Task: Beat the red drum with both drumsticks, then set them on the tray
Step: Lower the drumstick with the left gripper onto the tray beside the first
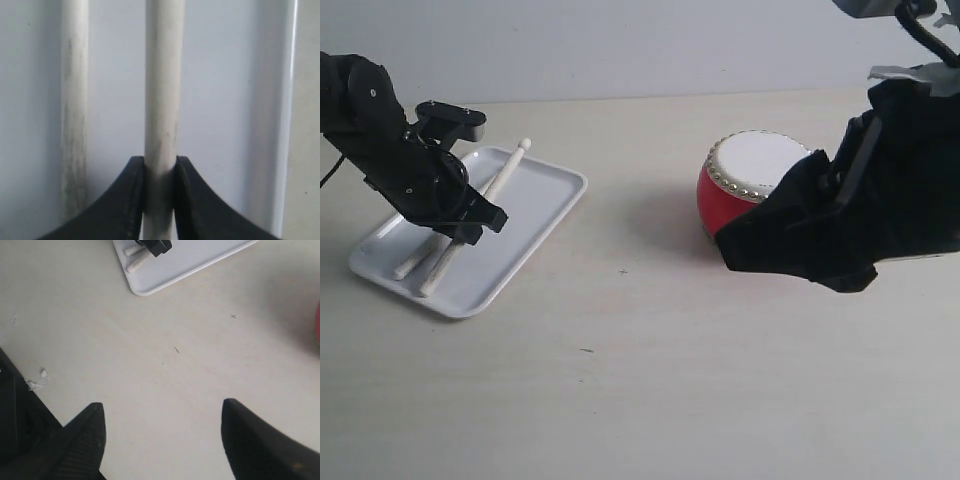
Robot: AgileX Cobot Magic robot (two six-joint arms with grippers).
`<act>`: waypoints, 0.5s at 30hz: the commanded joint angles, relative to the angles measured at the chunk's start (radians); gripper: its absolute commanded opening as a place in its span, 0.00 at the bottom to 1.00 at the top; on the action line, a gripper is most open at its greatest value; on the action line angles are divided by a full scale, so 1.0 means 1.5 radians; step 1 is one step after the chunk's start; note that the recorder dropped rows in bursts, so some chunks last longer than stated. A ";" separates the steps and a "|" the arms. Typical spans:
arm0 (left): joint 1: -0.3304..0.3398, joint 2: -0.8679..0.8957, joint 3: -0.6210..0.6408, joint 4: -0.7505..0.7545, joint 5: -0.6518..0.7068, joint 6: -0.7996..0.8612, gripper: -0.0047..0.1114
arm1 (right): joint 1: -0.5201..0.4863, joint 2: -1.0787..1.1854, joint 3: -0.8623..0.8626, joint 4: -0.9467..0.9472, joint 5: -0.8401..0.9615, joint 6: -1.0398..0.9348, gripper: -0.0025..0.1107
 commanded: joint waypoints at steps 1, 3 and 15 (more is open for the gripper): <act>-0.004 0.002 -0.003 -0.002 0.003 0.002 0.04 | 0.001 -0.005 -0.002 -0.005 0.006 0.008 0.58; -0.004 0.002 -0.003 -0.002 0.005 0.002 0.04 | 0.001 -0.005 -0.002 -0.005 0.006 0.009 0.58; -0.004 -0.001 -0.003 -0.004 0.005 -0.003 0.57 | 0.001 -0.005 -0.002 -0.005 0.006 0.014 0.58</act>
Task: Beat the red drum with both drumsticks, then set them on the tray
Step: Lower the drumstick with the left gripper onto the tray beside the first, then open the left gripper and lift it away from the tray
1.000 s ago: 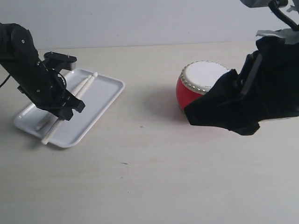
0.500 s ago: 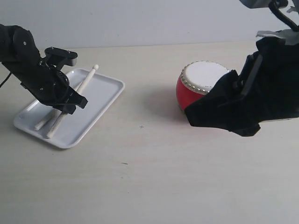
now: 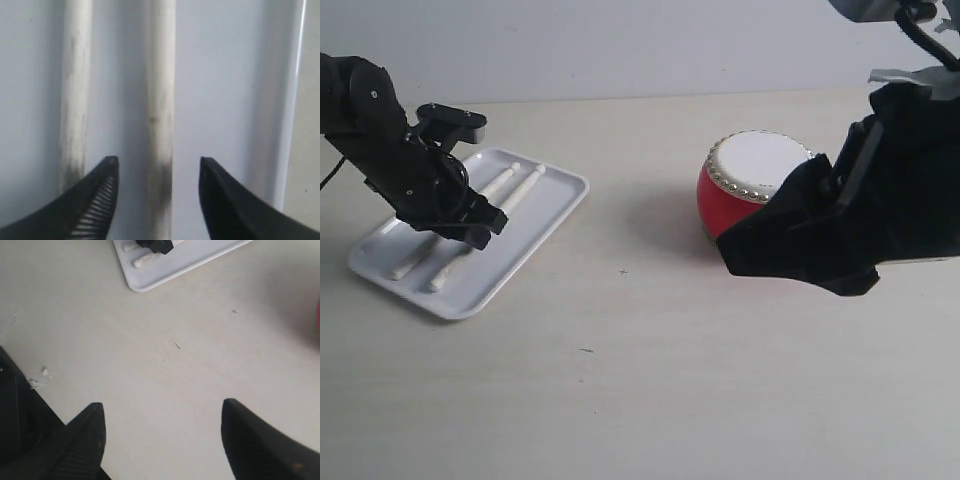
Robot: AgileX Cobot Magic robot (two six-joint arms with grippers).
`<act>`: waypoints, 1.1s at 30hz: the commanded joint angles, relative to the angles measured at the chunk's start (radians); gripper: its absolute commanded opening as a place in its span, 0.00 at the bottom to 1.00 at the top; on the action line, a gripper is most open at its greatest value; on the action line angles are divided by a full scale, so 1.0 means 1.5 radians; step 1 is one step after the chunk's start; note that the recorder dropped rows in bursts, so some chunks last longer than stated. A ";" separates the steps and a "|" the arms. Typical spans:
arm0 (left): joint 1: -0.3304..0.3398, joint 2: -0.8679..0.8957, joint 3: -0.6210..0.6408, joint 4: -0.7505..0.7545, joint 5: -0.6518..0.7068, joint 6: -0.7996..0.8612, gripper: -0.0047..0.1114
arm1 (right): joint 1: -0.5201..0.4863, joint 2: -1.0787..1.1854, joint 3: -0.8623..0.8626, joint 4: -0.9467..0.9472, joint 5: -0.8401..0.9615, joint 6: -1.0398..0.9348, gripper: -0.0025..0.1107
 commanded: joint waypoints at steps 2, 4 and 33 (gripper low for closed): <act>-0.004 -0.006 -0.003 -0.004 0.007 -0.013 0.57 | 0.001 -0.005 -0.002 -0.003 -0.001 0.001 0.58; -0.004 -0.017 -0.003 -0.004 0.013 -0.027 0.57 | 0.001 -0.005 -0.002 -0.003 -0.001 0.001 0.58; -0.005 -0.516 0.282 -0.402 -0.054 0.195 0.04 | 0.001 -0.005 -0.002 -0.196 -0.094 0.066 0.02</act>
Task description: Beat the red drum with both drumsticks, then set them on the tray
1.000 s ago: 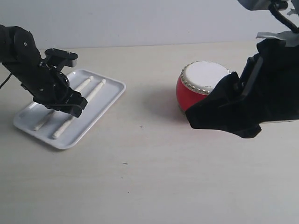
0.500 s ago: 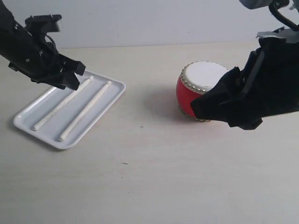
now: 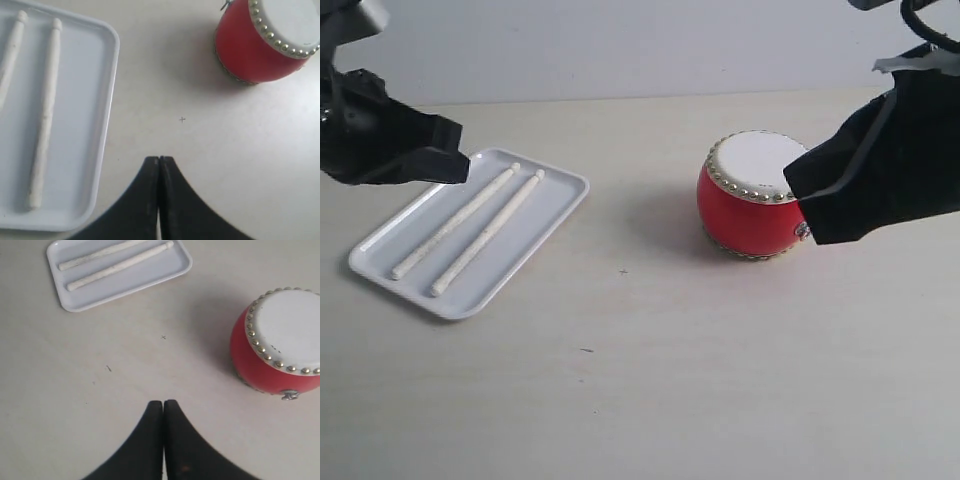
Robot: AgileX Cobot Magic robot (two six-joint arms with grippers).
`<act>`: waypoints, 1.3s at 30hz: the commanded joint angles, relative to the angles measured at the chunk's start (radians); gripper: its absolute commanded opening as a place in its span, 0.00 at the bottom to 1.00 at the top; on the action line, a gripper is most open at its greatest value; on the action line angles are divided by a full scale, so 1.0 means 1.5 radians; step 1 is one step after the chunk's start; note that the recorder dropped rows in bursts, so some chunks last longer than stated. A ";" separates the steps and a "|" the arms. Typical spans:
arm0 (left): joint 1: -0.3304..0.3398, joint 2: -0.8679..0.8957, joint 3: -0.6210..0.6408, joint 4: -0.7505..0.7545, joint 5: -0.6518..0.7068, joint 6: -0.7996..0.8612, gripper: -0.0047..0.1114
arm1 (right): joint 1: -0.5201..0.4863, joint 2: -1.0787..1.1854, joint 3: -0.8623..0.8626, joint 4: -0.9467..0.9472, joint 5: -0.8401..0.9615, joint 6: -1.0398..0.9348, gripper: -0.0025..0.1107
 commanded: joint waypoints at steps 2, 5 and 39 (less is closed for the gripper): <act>-0.002 -0.151 0.107 -0.046 -0.080 0.050 0.04 | 0.001 -0.005 -0.002 -0.011 -0.046 0.001 0.02; -0.002 -0.215 0.141 -0.046 -0.087 0.054 0.04 | 0.001 -0.005 -0.002 -0.011 -0.056 0.001 0.02; -0.002 -0.368 0.201 -0.367 0.210 0.301 0.04 | 0.001 -0.005 -0.002 0.053 -0.097 0.029 0.02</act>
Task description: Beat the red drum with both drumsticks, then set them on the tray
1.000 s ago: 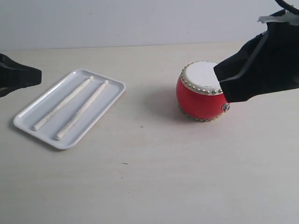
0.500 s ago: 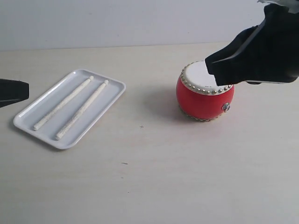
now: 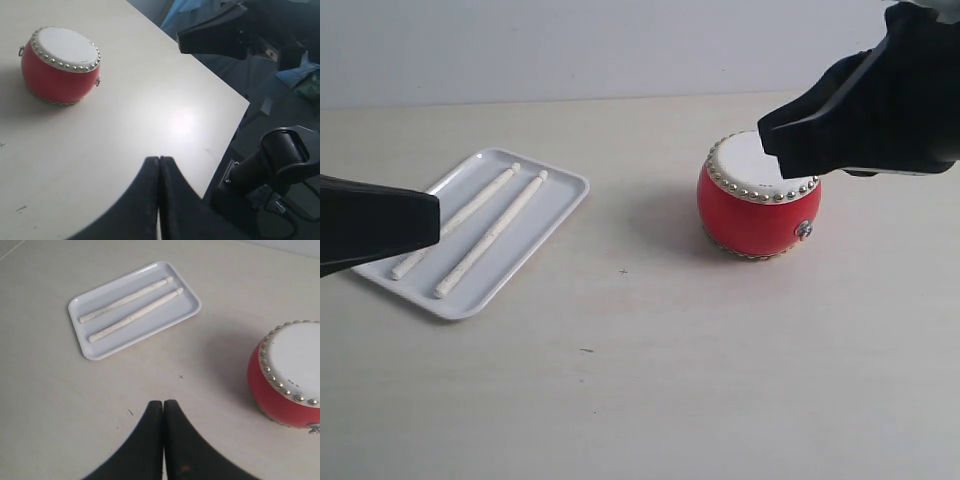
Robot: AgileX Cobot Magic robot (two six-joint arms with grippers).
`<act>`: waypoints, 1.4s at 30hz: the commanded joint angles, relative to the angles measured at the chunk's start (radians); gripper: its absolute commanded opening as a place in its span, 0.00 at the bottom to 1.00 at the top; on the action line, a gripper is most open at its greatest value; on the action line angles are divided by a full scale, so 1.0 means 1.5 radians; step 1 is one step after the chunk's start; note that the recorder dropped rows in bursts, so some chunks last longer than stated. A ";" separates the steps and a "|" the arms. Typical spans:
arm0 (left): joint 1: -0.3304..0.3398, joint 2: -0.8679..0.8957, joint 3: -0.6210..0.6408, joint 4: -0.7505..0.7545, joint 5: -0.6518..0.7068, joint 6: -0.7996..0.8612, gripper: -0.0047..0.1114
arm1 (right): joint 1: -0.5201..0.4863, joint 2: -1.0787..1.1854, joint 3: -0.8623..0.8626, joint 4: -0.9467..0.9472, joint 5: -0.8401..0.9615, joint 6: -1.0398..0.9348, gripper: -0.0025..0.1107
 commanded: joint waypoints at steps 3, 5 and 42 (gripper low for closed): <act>-0.002 -0.003 0.003 0.004 0.007 0.007 0.04 | 0.001 -0.005 -0.002 0.002 -0.009 0.000 0.02; -0.002 -0.003 0.003 0.004 0.007 0.007 0.04 | 0.001 -0.005 -0.002 0.002 -0.009 0.000 0.02; 0.049 -0.474 0.005 0.232 -0.138 -0.090 0.04 | 0.001 -0.005 -0.002 0.002 -0.009 0.000 0.02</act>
